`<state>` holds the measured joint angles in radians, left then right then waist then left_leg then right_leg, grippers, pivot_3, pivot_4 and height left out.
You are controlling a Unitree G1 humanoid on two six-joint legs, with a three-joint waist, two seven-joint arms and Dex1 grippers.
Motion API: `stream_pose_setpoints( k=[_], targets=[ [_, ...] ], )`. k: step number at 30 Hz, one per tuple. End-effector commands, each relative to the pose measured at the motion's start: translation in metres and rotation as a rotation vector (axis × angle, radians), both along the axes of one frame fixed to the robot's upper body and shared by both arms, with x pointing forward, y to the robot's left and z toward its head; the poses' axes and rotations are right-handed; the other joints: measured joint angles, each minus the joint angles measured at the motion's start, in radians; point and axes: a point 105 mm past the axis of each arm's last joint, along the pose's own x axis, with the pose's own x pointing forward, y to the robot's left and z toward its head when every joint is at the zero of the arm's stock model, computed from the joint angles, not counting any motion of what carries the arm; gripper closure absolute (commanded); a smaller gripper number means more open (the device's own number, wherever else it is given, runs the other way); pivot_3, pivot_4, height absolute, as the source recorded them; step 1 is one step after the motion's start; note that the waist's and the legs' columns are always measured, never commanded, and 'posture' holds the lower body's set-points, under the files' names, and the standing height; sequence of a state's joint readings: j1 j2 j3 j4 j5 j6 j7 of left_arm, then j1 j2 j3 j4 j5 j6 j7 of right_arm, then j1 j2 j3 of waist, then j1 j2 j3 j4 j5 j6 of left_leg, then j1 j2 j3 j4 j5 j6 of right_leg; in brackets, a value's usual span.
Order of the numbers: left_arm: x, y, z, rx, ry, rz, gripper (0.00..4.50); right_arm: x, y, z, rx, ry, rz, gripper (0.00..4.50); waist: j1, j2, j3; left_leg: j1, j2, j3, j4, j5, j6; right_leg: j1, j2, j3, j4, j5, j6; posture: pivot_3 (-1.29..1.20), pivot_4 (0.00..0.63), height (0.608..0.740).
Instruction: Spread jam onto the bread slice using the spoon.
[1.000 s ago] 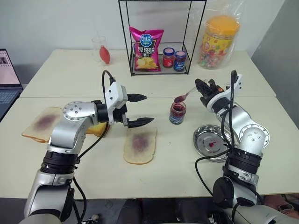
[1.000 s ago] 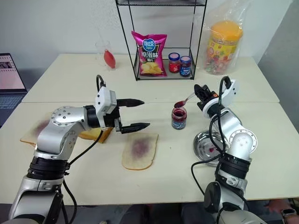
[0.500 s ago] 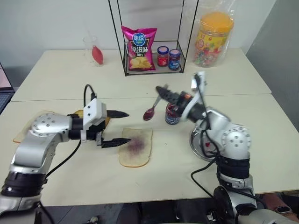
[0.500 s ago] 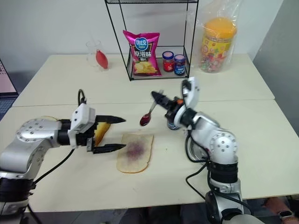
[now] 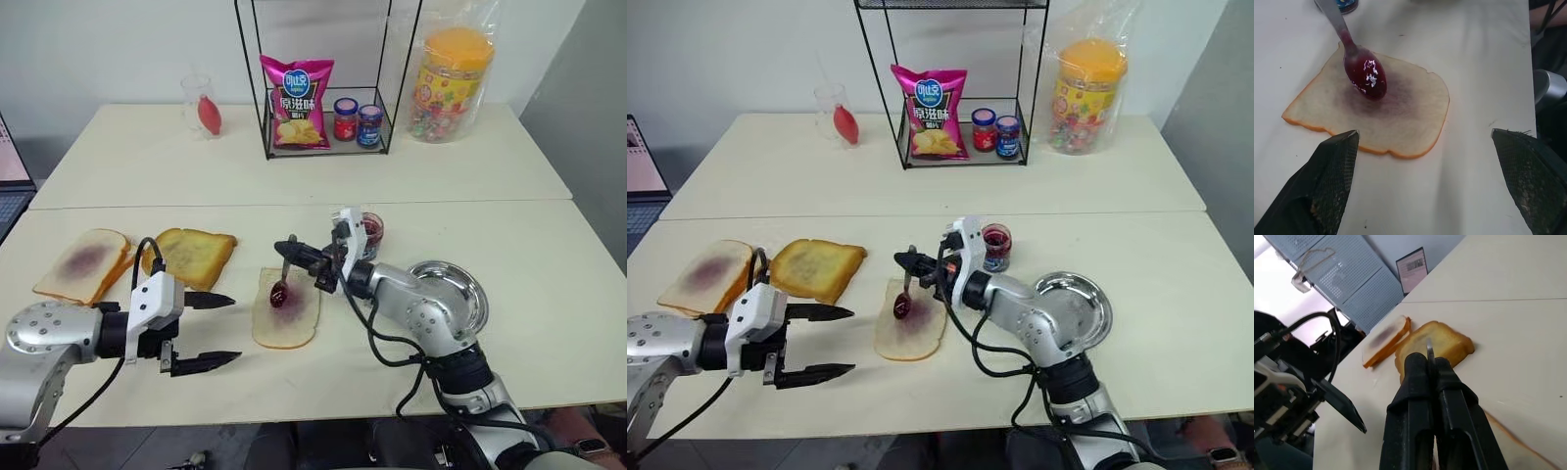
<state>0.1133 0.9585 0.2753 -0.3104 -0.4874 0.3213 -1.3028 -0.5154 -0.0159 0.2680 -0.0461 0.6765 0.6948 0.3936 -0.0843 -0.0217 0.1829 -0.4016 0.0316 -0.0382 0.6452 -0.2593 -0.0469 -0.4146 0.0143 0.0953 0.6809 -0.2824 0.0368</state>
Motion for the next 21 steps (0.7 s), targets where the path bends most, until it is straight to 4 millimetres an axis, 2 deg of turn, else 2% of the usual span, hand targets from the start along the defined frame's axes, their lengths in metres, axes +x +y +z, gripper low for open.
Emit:
stream_pose_setpoints(
  k=[1, 10, 14, 21],
  targets=[
    [0.001, -0.003, 0.011, -0.012, -0.054, 0.013, 0.0, -0.005, 0.009, 0.002, 0.0, -0.087, 0.039, 4.43, 0.0, 0.0, 0.0, 0.0, 0.0, 0.0, 0.0, 0.0, 0.0, 0.0, 0.0, 0.0, 0.0, 0.0, 0.0, 0.0, 0.15, 0.74],
    [-0.001, 0.002, 0.007, -0.016, -0.062, 0.058, 0.0, 0.001, 0.007, -0.004, -0.082, -0.227, 0.024, 4.43, 0.0, 0.0, 0.0, 0.0, 0.0, 0.0, 0.0, 0.0, 0.0, 0.0, 0.0, 0.0, 0.0, 0.0, 0.0, 0.0, 0.15, 0.74],
    [-0.002, 0.008, -0.002, -0.052, -0.089, 0.128, 0.0, 0.012, -0.001, 0.008, -0.062, -0.251, -0.03, 4.43, 0.0, 0.0, 0.0, 0.001, 0.0, 0.0, 0.001, 0.0, 0.0, 0.001, 0.0, 0.001, 0.001, 0.0, 0.0, 0.0, 0.15, 0.74],
    [0.006, 0.016, -0.004, -0.085, -0.105, 0.216, 0.0, 0.013, -0.002, 0.023, -0.047, -0.275, -0.038, 4.43, 0.003, -0.002, -0.001, 0.002, 0.0, -0.002, 0.001, 0.0, -0.001, 0.003, 0.0, -0.001, 0.001, 0.0, 0.0, 0.0, 0.15, 0.74]
  ],
)
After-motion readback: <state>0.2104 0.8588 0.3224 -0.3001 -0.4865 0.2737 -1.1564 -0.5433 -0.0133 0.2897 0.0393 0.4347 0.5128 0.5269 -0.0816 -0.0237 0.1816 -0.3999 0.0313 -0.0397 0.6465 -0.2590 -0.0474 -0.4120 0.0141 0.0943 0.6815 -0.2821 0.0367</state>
